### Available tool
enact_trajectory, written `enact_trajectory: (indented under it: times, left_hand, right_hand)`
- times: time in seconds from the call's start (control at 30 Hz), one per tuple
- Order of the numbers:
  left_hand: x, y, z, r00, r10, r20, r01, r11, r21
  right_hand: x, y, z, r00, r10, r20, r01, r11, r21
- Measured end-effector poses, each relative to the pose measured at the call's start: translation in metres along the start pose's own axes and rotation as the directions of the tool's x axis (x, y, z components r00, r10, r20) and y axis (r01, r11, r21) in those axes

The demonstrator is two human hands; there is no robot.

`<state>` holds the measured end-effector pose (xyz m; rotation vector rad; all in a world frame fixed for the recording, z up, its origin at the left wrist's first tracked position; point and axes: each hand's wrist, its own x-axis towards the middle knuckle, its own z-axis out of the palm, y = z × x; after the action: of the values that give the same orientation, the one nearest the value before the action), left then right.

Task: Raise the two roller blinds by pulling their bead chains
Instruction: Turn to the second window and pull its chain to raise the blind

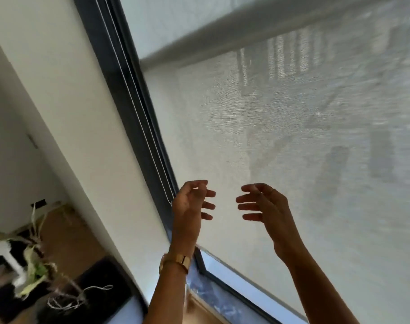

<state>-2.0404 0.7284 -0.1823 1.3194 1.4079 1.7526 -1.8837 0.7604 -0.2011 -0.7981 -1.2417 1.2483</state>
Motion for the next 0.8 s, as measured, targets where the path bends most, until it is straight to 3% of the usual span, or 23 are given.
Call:
enact_trajectory:
  times: [0.3,0.4,0.5,0.67,0.8]
  left_hand:
    - [0.197,-0.077,-0.113,0.966,-0.112,-0.234,0.117,0.993,0.004]
    - [0.253,-0.096,-0.131,0.957,-0.178,-0.229,0.189,0.981,0.029]
    - [0.306,-0.107,-0.144,0.961,-0.151,-0.231,0.168,0.984,0.054]
    - [0.381,-0.129,-0.166,0.968,-0.119,-0.221,0.146,0.983,0.109]
    - [0.407,-0.144,-0.179,0.984,-0.091,-0.151,0.113,0.983,0.146]
  right_hand:
    - [0.16,0.044,0.141,0.994,0.001,0.11,0.002,1.0,-0.023]
    - [0.188,0.063,0.185,0.984,0.047,0.17,-0.035,0.997,-0.068]
    - [0.215,0.068,0.218,0.976,0.074,0.205,-0.057,0.994,-0.088]
    - [0.255,0.083,0.267,0.993,-0.017,0.12,0.027,0.996,-0.082]
    - [0.275,0.094,0.307,0.997,-0.006,0.083,0.015,0.993,-0.114]
